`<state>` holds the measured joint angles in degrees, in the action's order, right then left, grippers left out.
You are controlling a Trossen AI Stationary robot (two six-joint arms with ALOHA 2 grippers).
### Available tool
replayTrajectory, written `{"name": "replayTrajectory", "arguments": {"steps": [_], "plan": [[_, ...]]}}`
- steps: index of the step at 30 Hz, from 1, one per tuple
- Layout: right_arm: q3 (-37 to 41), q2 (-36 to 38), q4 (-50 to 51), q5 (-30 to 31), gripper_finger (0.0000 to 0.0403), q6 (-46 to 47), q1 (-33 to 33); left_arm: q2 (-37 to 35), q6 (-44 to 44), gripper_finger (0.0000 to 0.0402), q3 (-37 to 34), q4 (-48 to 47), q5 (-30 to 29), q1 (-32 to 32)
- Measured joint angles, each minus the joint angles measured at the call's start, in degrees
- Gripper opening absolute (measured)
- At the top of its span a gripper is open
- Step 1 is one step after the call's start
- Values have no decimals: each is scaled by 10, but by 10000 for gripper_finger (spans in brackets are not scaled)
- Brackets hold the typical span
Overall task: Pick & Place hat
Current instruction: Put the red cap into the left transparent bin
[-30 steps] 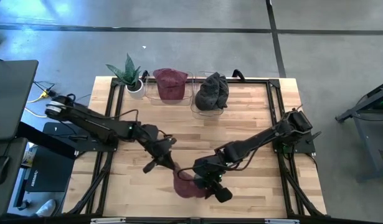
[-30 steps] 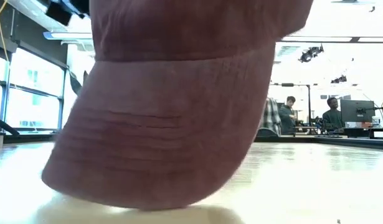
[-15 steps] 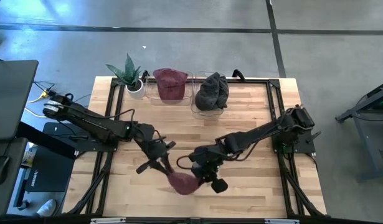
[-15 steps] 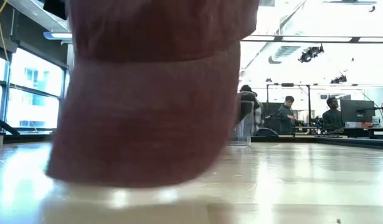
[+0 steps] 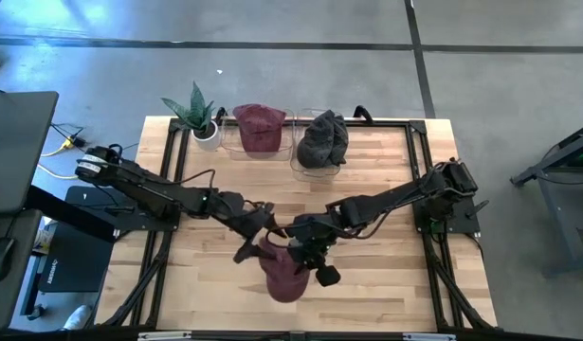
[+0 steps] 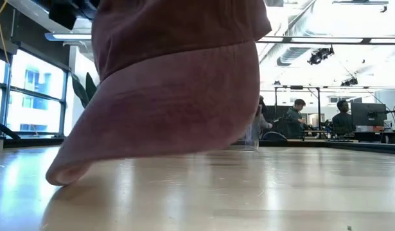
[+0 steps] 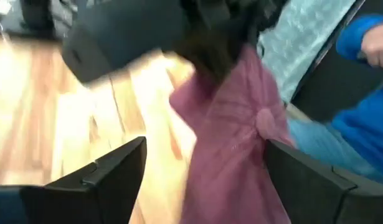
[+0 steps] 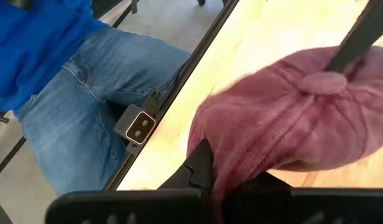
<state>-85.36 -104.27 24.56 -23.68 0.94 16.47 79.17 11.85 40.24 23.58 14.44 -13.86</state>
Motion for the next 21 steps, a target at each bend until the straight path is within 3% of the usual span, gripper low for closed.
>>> {"name": "replayTrajectory", "arguments": {"steps": [4,10,13,16,21], "plan": [[0,0,-2,-2,7,1,0,4,0,323,1,14,28,0],[0,0,1,-2,4,-1,0,34,5,323,1,40,140,-2],[0,0,4,-2,5,0,0,41,4,304,2,44,157,-10],[0,0,16,-2,9,4,0,43,-2,247,1,44,162,-17],[0,1,24,-28,6,7,5,43,-11,89,1,69,178,-15]]}}
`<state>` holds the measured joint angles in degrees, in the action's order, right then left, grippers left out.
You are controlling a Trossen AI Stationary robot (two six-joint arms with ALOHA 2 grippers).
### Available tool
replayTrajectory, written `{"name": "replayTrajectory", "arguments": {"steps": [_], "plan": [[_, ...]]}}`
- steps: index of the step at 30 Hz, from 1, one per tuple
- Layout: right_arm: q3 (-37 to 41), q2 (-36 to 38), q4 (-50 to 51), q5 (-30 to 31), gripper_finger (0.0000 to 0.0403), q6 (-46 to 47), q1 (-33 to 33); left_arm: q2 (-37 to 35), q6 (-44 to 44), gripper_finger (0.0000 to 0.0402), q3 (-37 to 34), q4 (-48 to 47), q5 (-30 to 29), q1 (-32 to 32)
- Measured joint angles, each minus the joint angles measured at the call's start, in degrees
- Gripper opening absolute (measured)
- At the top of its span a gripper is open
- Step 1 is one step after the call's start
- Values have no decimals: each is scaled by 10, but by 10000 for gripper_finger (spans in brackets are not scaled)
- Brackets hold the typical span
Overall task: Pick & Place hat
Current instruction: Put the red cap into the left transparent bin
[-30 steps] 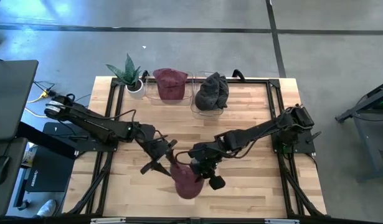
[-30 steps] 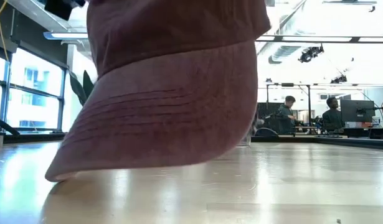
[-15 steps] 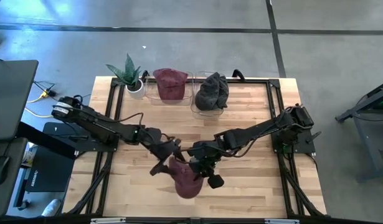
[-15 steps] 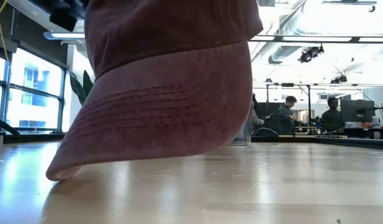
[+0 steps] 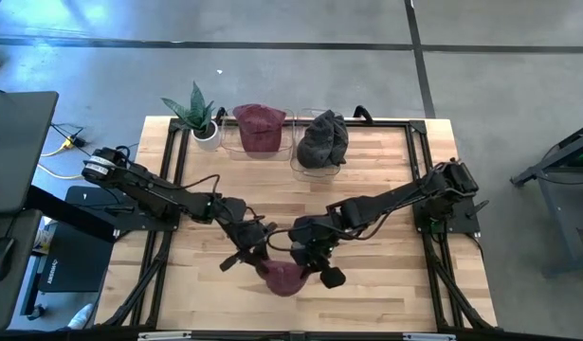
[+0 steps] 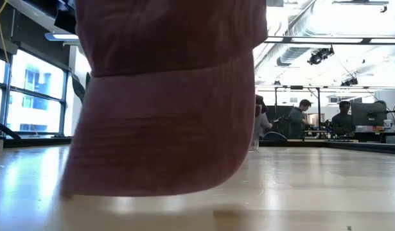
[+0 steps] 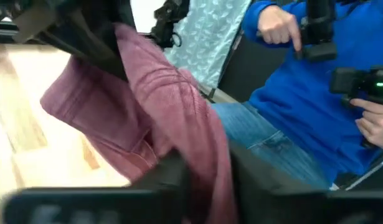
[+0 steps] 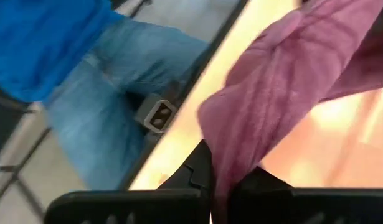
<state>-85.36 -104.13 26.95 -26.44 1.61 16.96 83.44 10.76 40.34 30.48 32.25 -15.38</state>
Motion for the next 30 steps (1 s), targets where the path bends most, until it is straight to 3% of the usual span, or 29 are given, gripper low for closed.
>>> {"name": "replayTrajectory", "arguments": {"steps": [2,3,6,9,15,21,25,30], "plan": [[0,2,3,-25,3,9,0,0,0,28,1,-1,8,0],[0,3,2,-37,3,14,0,0,0,16,2,-2,9,0],[-1,5,-5,-72,8,36,-1,0,0,26,7,-5,2,0],[-1,5,-17,-59,34,54,0,0,0,23,15,-8,2,0],[-1,5,-57,-27,140,63,-1,0,12,6,23,-7,-13,0],[-1,5,-109,70,237,74,3,0,26,2,23,-6,-47,0],[-1,5,-103,71,237,73,8,-2,33,2,23,-6,-48,0],[-1,5,-65,15,170,91,11,-17,56,1,24,-7,-26,0]]}}
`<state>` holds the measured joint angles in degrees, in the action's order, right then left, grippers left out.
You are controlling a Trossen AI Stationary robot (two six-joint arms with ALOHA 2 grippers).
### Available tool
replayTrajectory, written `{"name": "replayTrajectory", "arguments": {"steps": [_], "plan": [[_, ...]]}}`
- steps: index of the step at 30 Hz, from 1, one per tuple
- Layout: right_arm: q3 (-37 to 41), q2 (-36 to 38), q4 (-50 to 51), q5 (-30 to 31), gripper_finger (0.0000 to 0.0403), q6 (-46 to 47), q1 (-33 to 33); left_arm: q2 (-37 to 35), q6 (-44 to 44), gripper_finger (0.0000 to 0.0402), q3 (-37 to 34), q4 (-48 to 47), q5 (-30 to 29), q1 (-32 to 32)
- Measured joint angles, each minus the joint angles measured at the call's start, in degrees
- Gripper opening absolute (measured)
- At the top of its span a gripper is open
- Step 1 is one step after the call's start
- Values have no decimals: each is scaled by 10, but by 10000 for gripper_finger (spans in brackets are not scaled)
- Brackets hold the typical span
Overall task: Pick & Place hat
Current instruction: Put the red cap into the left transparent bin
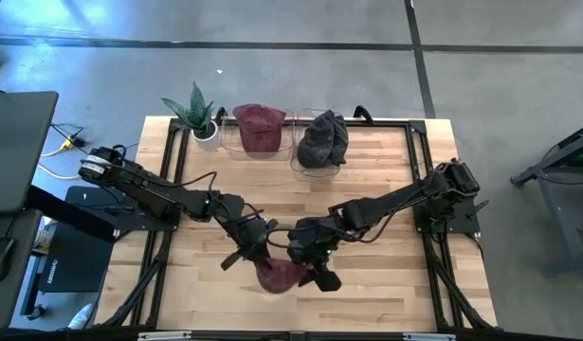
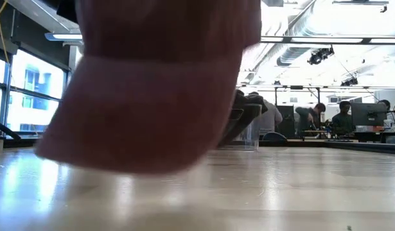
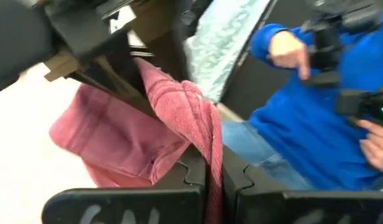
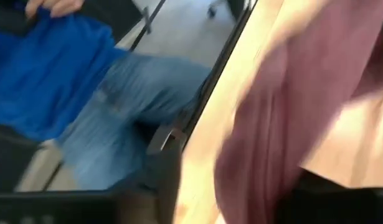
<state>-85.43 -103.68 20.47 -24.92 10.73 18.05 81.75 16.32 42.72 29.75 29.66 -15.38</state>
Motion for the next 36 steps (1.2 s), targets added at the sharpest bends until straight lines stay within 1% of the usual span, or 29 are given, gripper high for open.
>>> {"name": "replayTrajectory", "arguments": {"steps": [2,4,6,7,8,11,13,16,18,21,23,25,28,29,31,33,36], "plan": [[0,0,31,-23,128,12,0,-10,7,1,0,1,23,0],[0,0,60,-28,79,12,2,-22,12,1,0,-6,45,0],[1,1,67,-29,28,0,5,-31,20,1,0,-17,51,0],[1,2,66,-34,15,-7,6,-34,21,1,0,-23,51,0],[1,3,61,-42,11,-12,7,-36,21,1,0,-31,50,0],[1,3,44,-75,20,0,7,-39,21,1,0,-31,51,0],[1,3,42,-91,11,4,2,-39,18,1,0,-30,59,0],[1,3,43,-105,5,-5,-6,-39,-16,16,0,-23,72,0],[1,3,43,-105,9,-6,-11,-39,-30,42,0,-24,74,0],[1,3,45,-88,4,-9,-18,-39,-30,100,0,-26,68,0],[1,3,45,-74,4,-18,-23,-32,-30,144,0,-25,52,0],[1,2,42,-66,6,-21,-28,-26,-38,185,0,-37,24,0],[1,1,49,-50,3,-19,-34,-15,-41,233,0,-38,-23,0],[1,-2,50,-49,3,-19,-35,-10,-41,245,0,-39,-47,0],[1,-4,51,-50,5,-20,-38,1,-43,260,0,-42,-76,-1],[1,-4,51,-51,7,-20,-38,13,-60,266,0,-34,-90,-1],[1,-4,55,-52,3,-19,-38,28,-83,266,0,-38,-93,-5]]}}
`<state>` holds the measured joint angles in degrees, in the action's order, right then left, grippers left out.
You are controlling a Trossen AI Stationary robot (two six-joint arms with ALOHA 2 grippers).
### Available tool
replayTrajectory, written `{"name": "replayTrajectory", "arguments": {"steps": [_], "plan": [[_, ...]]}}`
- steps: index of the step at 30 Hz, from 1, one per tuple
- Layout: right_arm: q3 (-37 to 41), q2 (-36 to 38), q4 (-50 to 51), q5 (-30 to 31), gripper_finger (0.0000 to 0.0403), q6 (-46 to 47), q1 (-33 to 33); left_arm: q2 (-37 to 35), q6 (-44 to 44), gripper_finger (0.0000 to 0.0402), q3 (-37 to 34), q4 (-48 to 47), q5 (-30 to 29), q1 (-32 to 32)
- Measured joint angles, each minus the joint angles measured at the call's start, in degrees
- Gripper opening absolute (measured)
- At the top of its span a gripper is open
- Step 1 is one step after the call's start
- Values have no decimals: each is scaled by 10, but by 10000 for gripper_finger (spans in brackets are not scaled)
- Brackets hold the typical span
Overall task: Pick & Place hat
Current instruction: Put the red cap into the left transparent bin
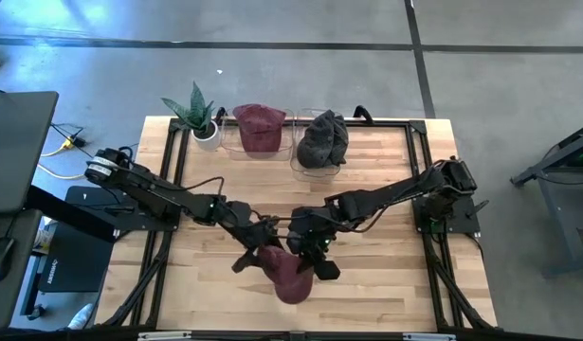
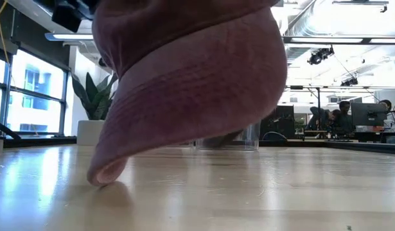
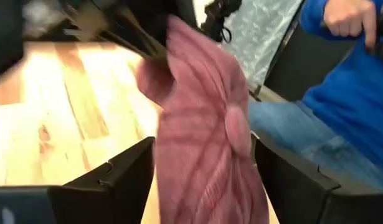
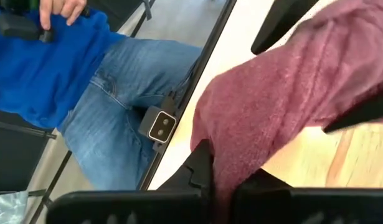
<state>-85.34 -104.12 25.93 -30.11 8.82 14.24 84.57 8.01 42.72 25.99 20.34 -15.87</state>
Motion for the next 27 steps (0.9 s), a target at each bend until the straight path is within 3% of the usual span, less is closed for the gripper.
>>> {"name": "replayTrajectory", "arguments": {"steps": [5,14,18,27], "plan": [[0,0,26,-3,8,3,0,12,-7,216,0,-4,6,-4],[0,0,53,-2,9,28,9,12,-2,15,0,13,51,-3],[0,0,67,-1,36,54,16,11,10,21,0,14,67,-3],[-1,15,161,9,164,59,18,12,46,7,0,14,65,-2]]}}
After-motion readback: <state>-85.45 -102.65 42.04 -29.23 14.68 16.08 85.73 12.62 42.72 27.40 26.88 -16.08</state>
